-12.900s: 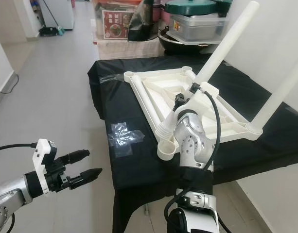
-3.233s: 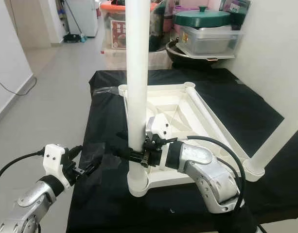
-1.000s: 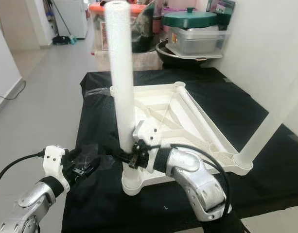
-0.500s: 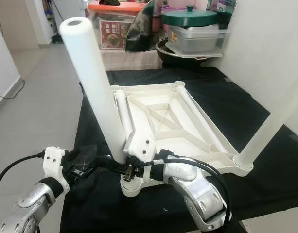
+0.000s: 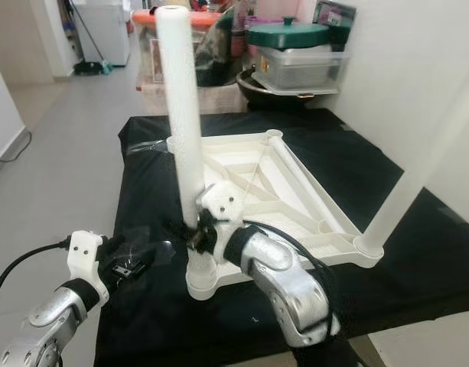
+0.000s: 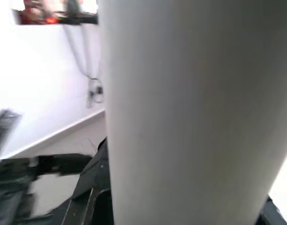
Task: Building children table
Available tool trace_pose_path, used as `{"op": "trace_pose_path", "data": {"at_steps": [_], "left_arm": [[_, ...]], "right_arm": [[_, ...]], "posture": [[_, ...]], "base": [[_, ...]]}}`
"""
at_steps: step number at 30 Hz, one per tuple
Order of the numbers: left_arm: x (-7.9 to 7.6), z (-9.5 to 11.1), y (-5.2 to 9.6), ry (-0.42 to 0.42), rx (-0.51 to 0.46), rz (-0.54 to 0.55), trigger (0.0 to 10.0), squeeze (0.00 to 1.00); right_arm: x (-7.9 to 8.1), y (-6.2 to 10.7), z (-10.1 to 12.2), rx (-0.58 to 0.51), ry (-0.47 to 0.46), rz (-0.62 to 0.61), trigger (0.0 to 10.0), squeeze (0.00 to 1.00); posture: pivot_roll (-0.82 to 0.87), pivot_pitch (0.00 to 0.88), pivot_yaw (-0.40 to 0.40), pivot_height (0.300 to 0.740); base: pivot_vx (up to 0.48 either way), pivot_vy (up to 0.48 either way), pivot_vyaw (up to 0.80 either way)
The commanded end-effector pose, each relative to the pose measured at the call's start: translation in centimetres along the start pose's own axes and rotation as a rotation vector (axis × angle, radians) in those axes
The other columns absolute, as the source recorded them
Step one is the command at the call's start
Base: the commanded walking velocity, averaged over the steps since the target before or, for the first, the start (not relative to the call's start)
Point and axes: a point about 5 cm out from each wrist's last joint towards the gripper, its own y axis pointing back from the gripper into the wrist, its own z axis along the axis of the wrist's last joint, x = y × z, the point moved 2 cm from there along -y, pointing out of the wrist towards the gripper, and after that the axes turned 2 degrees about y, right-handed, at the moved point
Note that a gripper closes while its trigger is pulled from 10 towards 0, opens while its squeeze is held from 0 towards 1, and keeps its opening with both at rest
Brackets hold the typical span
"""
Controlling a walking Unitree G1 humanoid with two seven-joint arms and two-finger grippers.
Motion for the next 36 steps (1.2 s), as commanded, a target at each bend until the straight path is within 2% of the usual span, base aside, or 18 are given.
{"op": "trace_pose_path", "data": {"at_steps": [1,2,3,4,5,6,7,8,9,10,11,12,13,14,16,21,25,36], "left_arm": [[0.3,-0.3,0.1,-0.012,0.018,0.014,10.0,0.0],[0.3,-0.3,0.1,-0.014,0.02,0.016,10.0,0.0],[0.3,-0.3,0.1,-0.014,0.02,0.016,10.0,0.0],[0.4,-0.4,0.1,-0.016,0.021,0.02,10.0,0.0],[0.4,-0.4,0.1,-0.016,0.021,0.02,10.0,0.0],[0.5,-0.5,0.1,-0.022,0.027,0.028,10.0,0.0],[0.5,-0.5,0.1,-0.022,0.027,0.028,10.0,0.0],[0.7,-0.6,0.1,-0.03,0.032,0.039,10.0,0.0],[0.7,-0.6,0.1,-0.03,0.032,0.039,10.0,0.0],[0.9,-0.6,0.1,-0.035,0.035,0.052,10.0,0.0],[0.9,-0.6,0.1,-0.035,0.035,0.052,10.0,0.0],[1.1,-0.6,0.0,-0.039,0.036,0.062,10.0,0.0],[1.2,-0.6,0.0,-0.041,0.037,0.067,10.0,0.0],[1.2,-0.6,0.0,-0.041,0.037,0.067,10.0,0.0],[1.4,-0.7,-0.1,-0.045,0.04,0.076,10.0,0.0],[1.7,-0.9,-0.1,-0.054,0.052,0.088,10.0,0.0],[1.9,-1.0,-0.1,-0.06,0.061,0.1,10.0,0.0],[2.3,-1.2,-0.1,-0.071,0.072,0.122,10.0,0.0]], "right_arm": [[-4.1,1.5,-4.9,0.245,0.012,-0.277,0.0,0.0],[-4.9,1.7,-5.5,0.264,-0.001,-0.366,0.0,0.0],[-4.9,1.7,-5.5,0.264,-0.001,-0.366,0.0,0.0],[-6.1,2.4,-5.8,0.272,-0.01,-0.495,0.0,0.0],[-6.1,2.4,-5.8,0.272,-0.01,-0.495,0.0,0.0],[-7.3,3.2,-6.0,0.27,-0.019,-0.627,0.0,0.0],[-7.3,3.2,-6.0,0.27,-0.019,-0.627,0.0,0.0],[-8.7,4.3,-6.2,0.268,-0.027,-0.77,0.0,0.0],[-8.7,4.3,-6.2,0.268,-0.027,-0.77,0.0,0.0],[-10.1,5.7,-6.3,0.261,-0.031,-0.914,0.0,0.0],[-10.1,5.7,-6.3,0.261,-0.031,-0.914,0.0,0.0],[-11.2,7.0,-6.5,0.258,-0.042,-1.041,0.0,0.0],[-11.7,7.8,-6.6,0.258,-0.049,-1.118,0.0,0.0],[-11.7,7.8,-6.6,0.258,-0.049,-1.118,0.0,0.0],[-12.0,8.5,-6.7,0.259,-0.078,-1.206,0.0,0.0],[-11.9,8.9,-6.9,0.245,-0.111,-1.257,0.0,0.0],[-10.9,8.2,-7.8,0.266,-0.172,-1.256,0.0,0.0],[-10.9,7.5,-7.5,0.243,-0.183,-1.277,0.0,0.0]], "posture": [[-0.01,0.0,-0.068,0.74],[-0.01,0.0,-0.068,0.74],[-0.01,0.0,-0.068,0.74],[-0.01,0.0,-0.068,0.74],[-0.01,0.0,-0.068,0.74],[0.0,0.0,-0.07,0.74],[0.0,0.0,-0.07,0.74],[0.0,0.0,-0.071,0.74],[0.0,0.0,-0.071,0.74],[0.0,0.0,-0.071,0.74],[0.0,0.0,-0.071,0.74],[0.0,0.0,-0.07,0.74],[0.0,0.0,-0.07,0.74],[0.0,0.0,-0.07,0.74],[0.0,0.0,-0.068,0.74],[0.0,0.0,-0.066,0.74],[0.0,0.0,-0.065,0.74],[0.01,0.0,-0.067,0.74]], "base": [[0.0,0.0,0.0],[0.0,0.0,0.0],[0.0,0.0,0.0],[0.0,0.0,0.0],[0.0,0.0,0.0],[0.0,0.0,0.0],[0.0,0.0,0.0],[0.0,0.0,0.0],[0.0,0.0,0.0],[0.0,0.0,0.0],[0.0,0.0,0.0],[0.0,0.0,0.0],[0.0,0.0,0.0],[0.0,0.0,0.0],[0.0,0.0,0.0],[0.0,0.0,0.0],[0.0,0.0,0.0],[0.0,0.0,0.0]]}}
